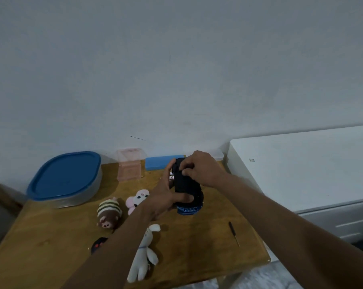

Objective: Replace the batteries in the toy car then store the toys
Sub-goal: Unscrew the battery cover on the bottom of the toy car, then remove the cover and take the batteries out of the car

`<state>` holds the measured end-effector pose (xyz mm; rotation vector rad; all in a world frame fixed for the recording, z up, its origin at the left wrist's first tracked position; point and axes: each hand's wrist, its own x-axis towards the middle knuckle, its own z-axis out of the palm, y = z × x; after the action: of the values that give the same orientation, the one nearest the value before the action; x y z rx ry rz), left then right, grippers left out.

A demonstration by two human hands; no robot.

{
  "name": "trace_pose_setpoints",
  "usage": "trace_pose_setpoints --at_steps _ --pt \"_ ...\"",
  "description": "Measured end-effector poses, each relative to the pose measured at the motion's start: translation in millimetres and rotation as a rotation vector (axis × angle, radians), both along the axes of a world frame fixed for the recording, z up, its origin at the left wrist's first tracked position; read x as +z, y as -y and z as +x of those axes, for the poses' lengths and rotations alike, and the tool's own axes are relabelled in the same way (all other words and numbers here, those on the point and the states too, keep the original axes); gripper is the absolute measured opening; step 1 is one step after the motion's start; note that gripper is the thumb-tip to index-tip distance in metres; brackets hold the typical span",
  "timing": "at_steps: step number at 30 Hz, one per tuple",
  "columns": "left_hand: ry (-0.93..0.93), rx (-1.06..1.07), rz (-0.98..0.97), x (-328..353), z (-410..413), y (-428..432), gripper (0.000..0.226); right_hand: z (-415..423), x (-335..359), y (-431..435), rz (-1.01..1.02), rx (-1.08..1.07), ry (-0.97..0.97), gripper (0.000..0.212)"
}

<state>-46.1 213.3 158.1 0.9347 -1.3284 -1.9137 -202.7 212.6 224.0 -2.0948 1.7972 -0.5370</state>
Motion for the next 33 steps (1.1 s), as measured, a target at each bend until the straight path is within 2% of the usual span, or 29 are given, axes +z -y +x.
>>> trace_pose_setpoints --at_steps 5,15,24,29,33 --pt "-0.013 0.003 0.057 -7.0 -0.7 -0.3 0.115 -0.1 4.3 -3.1 0.023 -0.011 0.054 0.009" --pt "-0.015 0.009 0.061 -2.6 0.7 -0.6 0.112 -9.3 7.2 -9.3 0.114 0.036 0.118 0.039" --pt "0.056 -0.023 0.084 -22.2 3.7 -7.6 0.116 -23.1 4.8 -3.0 0.207 0.072 0.225 0.037" --pt "0.055 0.055 0.073 -34.4 8.8 -15.2 0.118 -51.8 -1.4 -4.1 0.217 0.027 0.278 0.038" --pt "0.051 0.111 0.091 -45.1 8.7 -23.4 0.117 -78.7 -33.6 -17.6 0.3 -0.014 0.226 0.036"
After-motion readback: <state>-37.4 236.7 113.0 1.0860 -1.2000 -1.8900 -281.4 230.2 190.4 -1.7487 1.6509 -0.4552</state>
